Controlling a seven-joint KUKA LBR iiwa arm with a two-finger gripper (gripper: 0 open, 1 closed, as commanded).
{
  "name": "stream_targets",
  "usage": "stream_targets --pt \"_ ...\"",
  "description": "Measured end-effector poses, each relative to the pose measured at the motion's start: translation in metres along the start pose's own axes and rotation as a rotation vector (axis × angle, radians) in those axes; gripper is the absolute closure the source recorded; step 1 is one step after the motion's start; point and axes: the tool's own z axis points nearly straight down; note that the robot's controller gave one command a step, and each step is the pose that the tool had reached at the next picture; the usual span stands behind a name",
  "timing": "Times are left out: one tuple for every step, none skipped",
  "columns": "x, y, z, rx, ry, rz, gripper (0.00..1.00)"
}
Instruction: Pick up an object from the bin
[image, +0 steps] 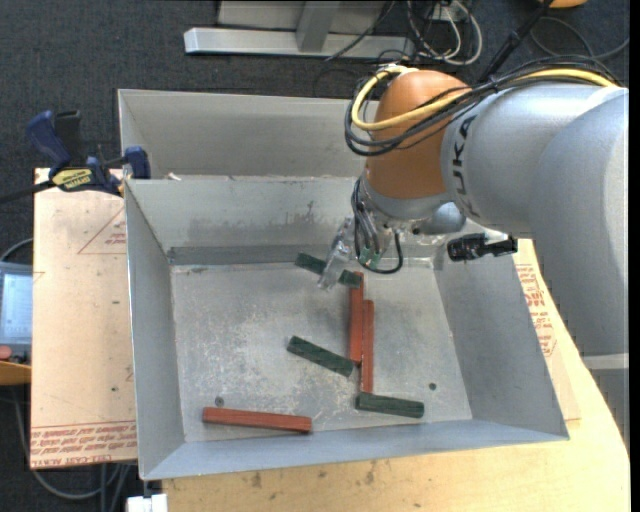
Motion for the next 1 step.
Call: stream_targets --pt "-0.0017 0.0014 -0.0387 0.002 0.003 -0.003 1.0"
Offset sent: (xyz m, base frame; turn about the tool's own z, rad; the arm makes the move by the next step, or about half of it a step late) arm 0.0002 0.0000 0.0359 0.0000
